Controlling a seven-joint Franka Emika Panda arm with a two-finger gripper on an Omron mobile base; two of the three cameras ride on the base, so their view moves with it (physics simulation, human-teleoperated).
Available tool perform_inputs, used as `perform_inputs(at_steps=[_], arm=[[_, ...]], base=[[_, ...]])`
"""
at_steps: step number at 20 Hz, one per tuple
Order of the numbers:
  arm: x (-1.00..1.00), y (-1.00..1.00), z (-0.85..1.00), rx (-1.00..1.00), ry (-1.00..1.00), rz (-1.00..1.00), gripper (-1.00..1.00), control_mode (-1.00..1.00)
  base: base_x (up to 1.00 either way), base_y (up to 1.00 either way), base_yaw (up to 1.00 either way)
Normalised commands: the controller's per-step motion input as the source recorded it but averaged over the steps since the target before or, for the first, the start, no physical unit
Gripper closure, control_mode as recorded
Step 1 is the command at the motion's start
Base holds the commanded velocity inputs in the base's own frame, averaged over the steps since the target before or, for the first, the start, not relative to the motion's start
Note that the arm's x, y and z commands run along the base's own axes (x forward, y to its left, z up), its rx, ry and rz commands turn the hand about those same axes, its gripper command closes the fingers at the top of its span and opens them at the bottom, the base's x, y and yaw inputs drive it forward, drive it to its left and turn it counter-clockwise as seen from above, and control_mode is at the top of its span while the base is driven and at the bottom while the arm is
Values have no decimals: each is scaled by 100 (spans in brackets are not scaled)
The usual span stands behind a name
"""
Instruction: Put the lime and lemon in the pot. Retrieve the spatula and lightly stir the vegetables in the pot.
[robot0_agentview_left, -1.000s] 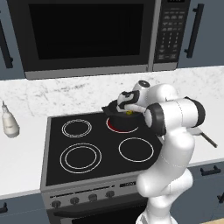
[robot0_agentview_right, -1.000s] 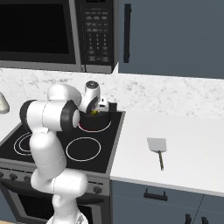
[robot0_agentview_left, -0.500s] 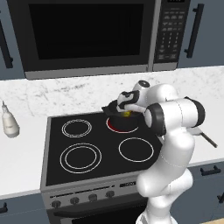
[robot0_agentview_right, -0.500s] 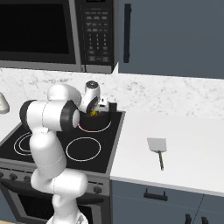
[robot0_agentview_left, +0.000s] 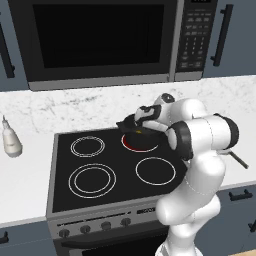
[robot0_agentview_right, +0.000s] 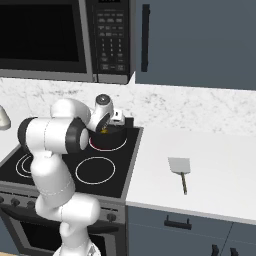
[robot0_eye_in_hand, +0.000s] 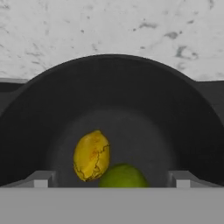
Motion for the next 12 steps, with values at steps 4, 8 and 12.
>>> perform_inputs(at_steps=[4,8,12], arm=[[-43,-18,27,0,-27,-6,-100,-100],[-47,-20,63,0,-22,-7,-100,-100],[-59,-11,94,0,-18,-2,-100,-100]], base=[[0,0,0],[0,0,0],[0,0,0]])
